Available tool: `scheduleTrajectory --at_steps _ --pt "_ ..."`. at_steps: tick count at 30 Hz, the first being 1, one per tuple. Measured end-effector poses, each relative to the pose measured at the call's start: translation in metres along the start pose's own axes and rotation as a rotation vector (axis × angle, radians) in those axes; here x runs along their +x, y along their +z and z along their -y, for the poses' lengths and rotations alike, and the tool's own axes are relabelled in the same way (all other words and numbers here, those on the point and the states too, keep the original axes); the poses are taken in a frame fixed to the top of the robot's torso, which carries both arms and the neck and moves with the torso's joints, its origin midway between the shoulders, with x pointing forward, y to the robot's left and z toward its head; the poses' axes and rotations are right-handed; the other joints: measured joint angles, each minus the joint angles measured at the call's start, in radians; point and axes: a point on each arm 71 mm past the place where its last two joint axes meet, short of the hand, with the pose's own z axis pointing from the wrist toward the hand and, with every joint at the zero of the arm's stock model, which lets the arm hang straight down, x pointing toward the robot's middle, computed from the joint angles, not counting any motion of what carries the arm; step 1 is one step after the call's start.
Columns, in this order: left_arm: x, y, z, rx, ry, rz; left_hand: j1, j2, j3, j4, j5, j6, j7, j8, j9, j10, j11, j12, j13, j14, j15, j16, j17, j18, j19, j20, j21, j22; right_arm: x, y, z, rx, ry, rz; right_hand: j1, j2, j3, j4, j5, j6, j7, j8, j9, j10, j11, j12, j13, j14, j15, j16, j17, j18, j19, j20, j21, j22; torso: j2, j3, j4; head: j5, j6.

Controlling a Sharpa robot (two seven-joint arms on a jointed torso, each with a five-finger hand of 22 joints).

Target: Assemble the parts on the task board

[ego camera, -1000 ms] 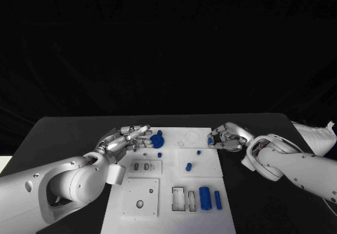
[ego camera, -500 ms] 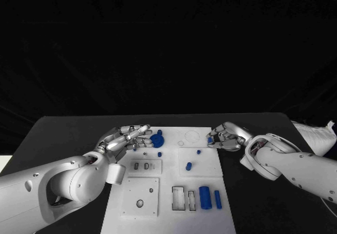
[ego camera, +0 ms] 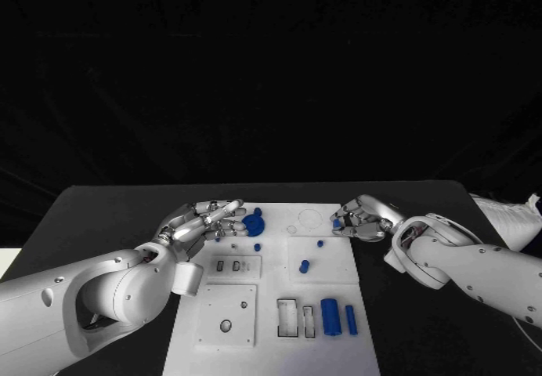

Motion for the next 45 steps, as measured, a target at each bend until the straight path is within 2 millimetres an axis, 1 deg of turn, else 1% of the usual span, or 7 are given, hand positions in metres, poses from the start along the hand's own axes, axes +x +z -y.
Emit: scheduleTrajectory --at_steps 9,16,19,24,31,39,45 --pt "-0.001 0.000 0.000 0.000 0.000 0.001 0.000 0.000 0.000 0.000 0.000 0.000 0.000 0.000 0.000 0.000 0.000 0.000 0.000 0.000 0.000 0.000 0.000 0.000 0.000 0.000 0.000 0.000 -0.003 0.001 -0.012 -0.028 0.010 0.026 -0.003 0.003 0.012 -0.009 -0.002 0.009 -0.001 -0.002 0.002 0.000 0.000 -0.007 -0.001 -0.001 -0.001 0.004 0.000 0.000 0.003 -0.003 0.000 0.002 0.000 -0.0007 -0.0001 0.003 -0.002" --pt "-0.002 -0.001 0.000 0.001 0.002 0.005 0.000 0.000 0.000 0.000 0.000 0.000 0.000 0.000 0.000 0.000 0.000 0.000 0.000 0.000 0.000 0.000 0.000 0.000 0.000 0.000 0.000 0.000 -0.010 0.003 -0.037 -0.079 0.026 0.045 -0.009 0.009 0.018 -0.009 -0.018 0.009 -0.002 0.001 0.002 -0.007 -0.007 -0.036 -0.001 -0.001 -0.001 0.004 0.000 0.000 0.003 -0.003 0.000 0.001 -0.002 -0.0036 0.0005 0.004 -0.002" --pt "-0.004 0.000 0.001 0.001 0.004 0.009 0.000 0.000 0.000 0.000 0.000 0.000 0.000 0.000 0.000 0.000 0.000 0.000 0.000 0.000 0.000 0.000 0.000 0.000 0.000 0.000 0.000 0.000 -0.010 0.007 -0.053 -0.102 0.042 0.046 -0.012 0.012 0.020 -0.007 -0.022 0.009 -0.002 0.001 0.003 -0.007 -0.007 -0.040 -0.001 -0.001 -0.001 0.004 0.000 0.000 0.003 -0.003 0.000 -0.001 -0.005 -0.0067 0.0016 0.004 -0.002" --pt "-0.009 0.000 0.001 0.003 0.008 0.021 0.000 0.000 0.000 0.000 0.000 0.000 0.000 0.000 0.000 0.000 0.000 0.000 0.000 0.000 0.000 0.000 0.000 0.000 0.000 0.000 0.000 0.000 0.001 0.014 -0.081 -0.132 0.075 0.031 -0.024 0.010 0.020 -0.006 -0.024 0.013 0.002 0.001 0.005 -0.007 -0.007 -0.043 -0.002 -0.001 -0.001 0.004 0.000 0.000 0.000 -0.007 0.000 -0.002 -0.013 -0.0139 0.0057 0.010 -0.011" --pt "-0.022 0.001 0.002 0.005 0.011 0.056 0.000 0.000 0.001 -0.007 0.000 0.000 0.000 0.000 0.000 0.000 0.000 0.000 0.000 0.000 0.000 0.000 0.001 0.000 0.000 0.000 0.004 0.000 0.031 0.025 -0.119 -0.174 0.111 -0.020 -0.029 0.007 0.020 -0.006 -0.029 0.018 -0.003 0.000 0.005 -0.004 -0.011 -0.044 -0.003 -0.001 -0.001 0.004 0.000 0.000 0.000 -0.007 0.000 -0.004 -0.024 -0.0249 0.0132 0.037 -0.033" --pt "-0.039 0.001 0.005 0.007 0.009 0.103 0.000 0.000 0.001 -0.007 0.000 0.000 0.000 0.000 0.000 0.000 0.000 0.000 0.000 0.000 0.000 0.000 0.002 0.000 0.000 0.000 0.004 0.001 0.075 0.033 -0.139 -0.189 0.114 -0.088 -0.035 0.002 0.023 -0.009 -0.031 0.021 -0.006 0.004 0.005 -0.004 -0.018 -0.050 -0.012 0.002 -0.005 0.004 0.000 0.000 0.000 -0.007 0.000 -0.006 -0.034 -0.0357 0.0194 0.059 -0.056" --pt "-0.044 0.000 0.006 0.007 0.003 0.117 0.000 0.000 0.001 -0.007 0.000 0.000 0.000 0.000 0.000 0.000 0.000 0.000 0.000 0.000 0.000 0.000 0.002 0.000 0.000 0.000 0.004 0.001 0.097 0.036 -0.144 -0.191 0.096 -0.118 -0.035 0.001 0.023 -0.009 -0.028 0.021 -0.007 0.005 0.005 -0.004 -0.018 -0.050 -0.012 0.002 -0.005 0.004 0.000 0.000 0.000 -0.007 0.000 -0.009 -0.035 -0.0387 0.0212 0.068 -0.070"
